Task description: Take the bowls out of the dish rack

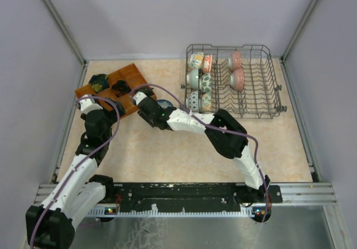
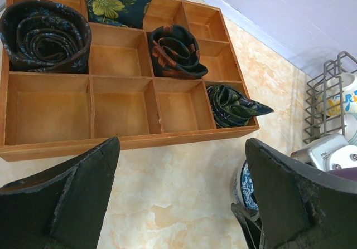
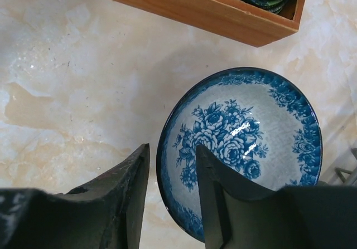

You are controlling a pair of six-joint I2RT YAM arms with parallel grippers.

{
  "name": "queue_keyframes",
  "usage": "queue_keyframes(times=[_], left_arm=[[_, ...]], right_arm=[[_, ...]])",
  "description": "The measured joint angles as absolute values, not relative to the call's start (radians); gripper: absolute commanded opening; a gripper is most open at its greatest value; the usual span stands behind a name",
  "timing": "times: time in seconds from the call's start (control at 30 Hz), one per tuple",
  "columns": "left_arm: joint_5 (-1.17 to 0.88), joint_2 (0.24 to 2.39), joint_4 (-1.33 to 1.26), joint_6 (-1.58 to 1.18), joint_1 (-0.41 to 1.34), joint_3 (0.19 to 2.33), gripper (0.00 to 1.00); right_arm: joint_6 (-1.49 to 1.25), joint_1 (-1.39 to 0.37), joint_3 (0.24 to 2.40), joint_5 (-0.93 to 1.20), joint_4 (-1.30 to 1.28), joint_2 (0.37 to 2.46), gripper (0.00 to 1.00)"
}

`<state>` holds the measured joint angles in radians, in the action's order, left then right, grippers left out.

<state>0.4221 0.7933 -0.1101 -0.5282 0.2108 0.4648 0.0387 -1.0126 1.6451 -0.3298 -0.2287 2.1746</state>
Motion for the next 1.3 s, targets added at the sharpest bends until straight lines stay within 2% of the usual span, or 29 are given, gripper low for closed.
queue_keyframes(times=[0.03,0.1,0.3,0.53,0.67,0.87,1.3], left_arm=[[0.422,0.793,-0.110,-0.528,0.210,0.463,0.99],[0.422,0.793,-0.110,-0.529,0.209,0.462,0.99],[0.422,0.785,-0.110,-0.536,0.207,0.461,0.99],[0.422,0.784,-0.110,-0.543,0.206,0.461,0.99],[0.421,0.782,-0.110,-0.545,0.205,0.461,0.99],[0.407,0.788,-0.112,-0.546,0.205,0.456,0.99],[0.376,0.814,-0.123,-0.550,0.205,0.456,0.99]], right_arm=[[0.038,-1.012,1.645,-0.329,-0.226,2.175,0.51],[0.033,-1.012,1.643,-0.327,-0.215,2.175,0.55],[0.030,-1.013,1.567,-0.306,-0.166,2.130,0.59],[0.021,-1.013,1.472,-0.284,-0.134,1.965,0.62],[0.007,-1.012,1.419,-0.292,-0.095,1.827,0.70],[-0.036,-0.973,1.412,-0.353,-0.103,1.701,0.70],[-0.144,-0.640,1.327,-0.392,-0.193,1.620,0.69]])
